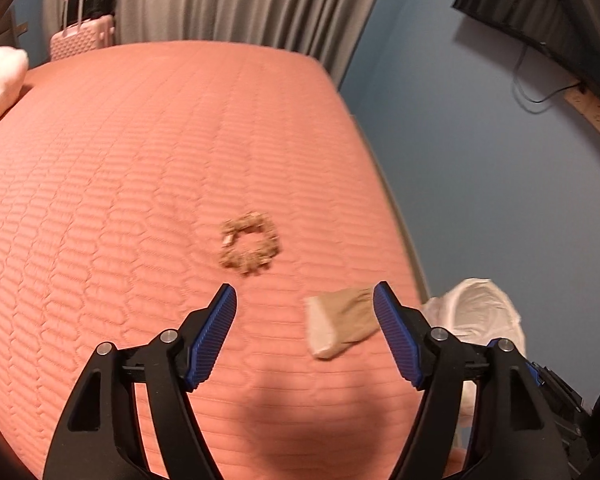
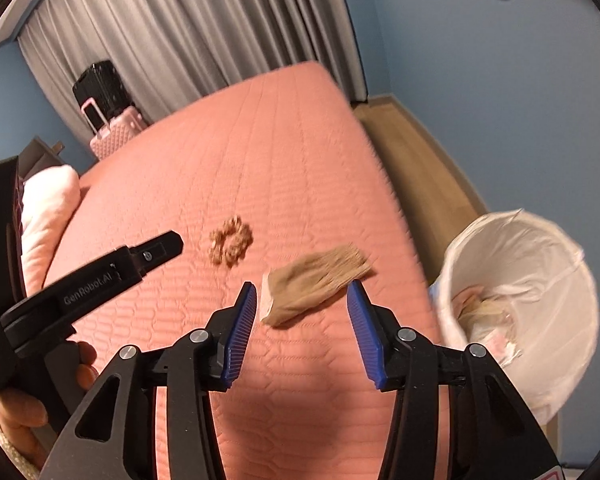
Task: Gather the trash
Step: 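Move both open tools back over the tan glove and scrunchie, then grasp the brown scrunchie with the left tool while the right tool grasps the tan glove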
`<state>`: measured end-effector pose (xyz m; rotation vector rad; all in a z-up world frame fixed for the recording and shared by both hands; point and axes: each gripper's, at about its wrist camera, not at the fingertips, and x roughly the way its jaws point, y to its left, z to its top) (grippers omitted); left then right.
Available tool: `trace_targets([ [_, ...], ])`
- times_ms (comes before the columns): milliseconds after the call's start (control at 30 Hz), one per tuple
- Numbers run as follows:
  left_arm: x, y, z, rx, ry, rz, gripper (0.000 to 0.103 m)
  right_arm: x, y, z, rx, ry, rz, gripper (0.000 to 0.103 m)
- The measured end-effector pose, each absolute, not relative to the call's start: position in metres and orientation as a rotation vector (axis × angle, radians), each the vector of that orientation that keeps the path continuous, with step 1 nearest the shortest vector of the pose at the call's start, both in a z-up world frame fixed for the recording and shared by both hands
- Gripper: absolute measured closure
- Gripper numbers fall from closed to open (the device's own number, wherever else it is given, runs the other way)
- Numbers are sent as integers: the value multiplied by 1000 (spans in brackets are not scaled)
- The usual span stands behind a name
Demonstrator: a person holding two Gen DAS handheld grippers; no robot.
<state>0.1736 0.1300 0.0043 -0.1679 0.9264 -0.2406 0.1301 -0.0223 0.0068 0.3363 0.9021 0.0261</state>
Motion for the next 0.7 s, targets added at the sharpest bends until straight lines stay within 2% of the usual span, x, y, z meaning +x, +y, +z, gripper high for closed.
trace_targets([
  [133,183,150,-18,-164,967,-206,35,145,-5,-21,332,959,45,55],
  [300,195,172,-46,-176,1018,-158,32,165,7,-55,337,1016,56,49],
  [467,210,186,-65,-183,1045,-124,26,188,15,-84,357,1066,53,48],
  [700,246,191,-83,-220,1056,-107,25,213,18,-115,372,1113,37,48],
])
